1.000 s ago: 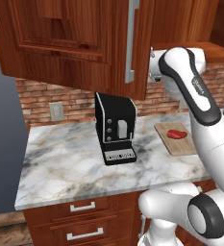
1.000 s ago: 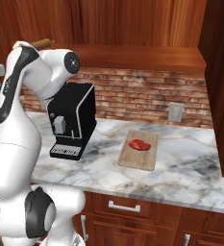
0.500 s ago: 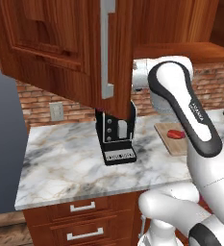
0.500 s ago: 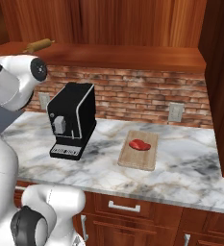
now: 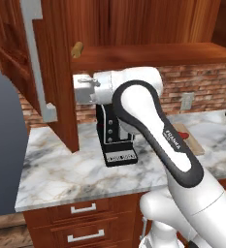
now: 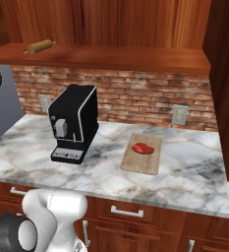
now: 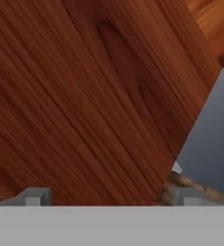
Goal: Open the cabinet, retrieve the rolling pin, and place it next to the meat on the cutting board to prepare for tenderizing.
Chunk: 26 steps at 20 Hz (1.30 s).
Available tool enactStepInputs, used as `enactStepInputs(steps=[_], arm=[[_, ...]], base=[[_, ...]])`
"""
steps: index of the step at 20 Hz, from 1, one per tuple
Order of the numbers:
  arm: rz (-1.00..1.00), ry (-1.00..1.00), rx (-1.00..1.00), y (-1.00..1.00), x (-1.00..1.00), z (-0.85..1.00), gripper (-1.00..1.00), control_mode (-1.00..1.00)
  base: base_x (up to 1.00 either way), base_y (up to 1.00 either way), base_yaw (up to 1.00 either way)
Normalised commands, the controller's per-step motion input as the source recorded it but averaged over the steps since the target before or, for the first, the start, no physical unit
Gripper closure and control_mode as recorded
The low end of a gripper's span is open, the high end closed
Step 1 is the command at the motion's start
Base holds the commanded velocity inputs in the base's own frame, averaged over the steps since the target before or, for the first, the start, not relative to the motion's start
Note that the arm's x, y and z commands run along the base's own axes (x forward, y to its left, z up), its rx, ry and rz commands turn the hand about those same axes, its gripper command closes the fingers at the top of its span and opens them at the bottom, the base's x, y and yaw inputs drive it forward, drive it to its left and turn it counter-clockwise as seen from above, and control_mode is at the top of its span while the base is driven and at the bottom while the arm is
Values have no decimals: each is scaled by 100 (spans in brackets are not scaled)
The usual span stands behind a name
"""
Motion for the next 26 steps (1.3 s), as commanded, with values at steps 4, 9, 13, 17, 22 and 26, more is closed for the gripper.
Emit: enactStepInputs(steps=[4, 9, 13, 17, 22, 26], arm=[[8, 0, -9, 89, -2, 0, -100, -100], [2, 4, -6, 55, 6, 0, -100, -100], [1, 2, -3, 1, 8, -6, -100, -100], [-14, -4, 0, -40, -5, 0, -100, -100], [-24, 0, 0, -60, -2, 1, -100, -100], [-30, 0, 0, -62, -1, 8, -100, -100]], base=[[0, 0, 0], [0, 0, 0], [0, 0, 0], [0, 0, 0], [0, 0, 0], [0, 0, 0]])
